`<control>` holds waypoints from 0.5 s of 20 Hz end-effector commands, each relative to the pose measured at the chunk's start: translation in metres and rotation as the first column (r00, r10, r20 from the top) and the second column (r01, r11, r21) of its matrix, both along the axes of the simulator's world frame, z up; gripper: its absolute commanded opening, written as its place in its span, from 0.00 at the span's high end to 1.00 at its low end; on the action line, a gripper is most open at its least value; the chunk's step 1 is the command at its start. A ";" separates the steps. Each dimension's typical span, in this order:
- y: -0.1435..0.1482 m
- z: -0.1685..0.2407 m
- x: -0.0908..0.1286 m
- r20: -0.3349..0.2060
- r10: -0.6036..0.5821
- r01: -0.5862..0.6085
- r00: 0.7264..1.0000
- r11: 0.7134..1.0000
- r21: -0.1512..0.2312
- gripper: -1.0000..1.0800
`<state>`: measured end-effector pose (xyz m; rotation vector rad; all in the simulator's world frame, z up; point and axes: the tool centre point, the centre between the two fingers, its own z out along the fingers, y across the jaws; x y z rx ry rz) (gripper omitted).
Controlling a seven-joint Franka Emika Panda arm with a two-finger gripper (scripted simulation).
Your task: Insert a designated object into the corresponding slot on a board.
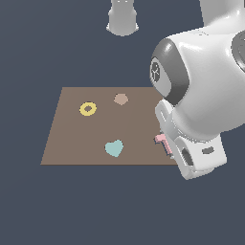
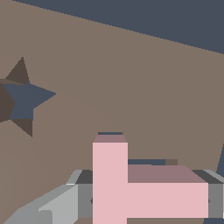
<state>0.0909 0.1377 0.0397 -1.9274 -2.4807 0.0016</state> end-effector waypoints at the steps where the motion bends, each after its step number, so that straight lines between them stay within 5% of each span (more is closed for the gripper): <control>1: 0.000 -0.004 0.000 0.000 -0.001 0.001 1.000 1.000 0.000 1.00; 4: -0.001 -0.009 0.000 0.000 -0.001 0.001 1.000 1.000 0.000 1.00; 5: -0.001 -0.009 0.000 0.000 -0.001 0.001 1.000 1.000 0.000 0.04; 10: -0.001 -0.009 0.000 0.000 -0.001 0.001 1.000 1.000 0.000 0.04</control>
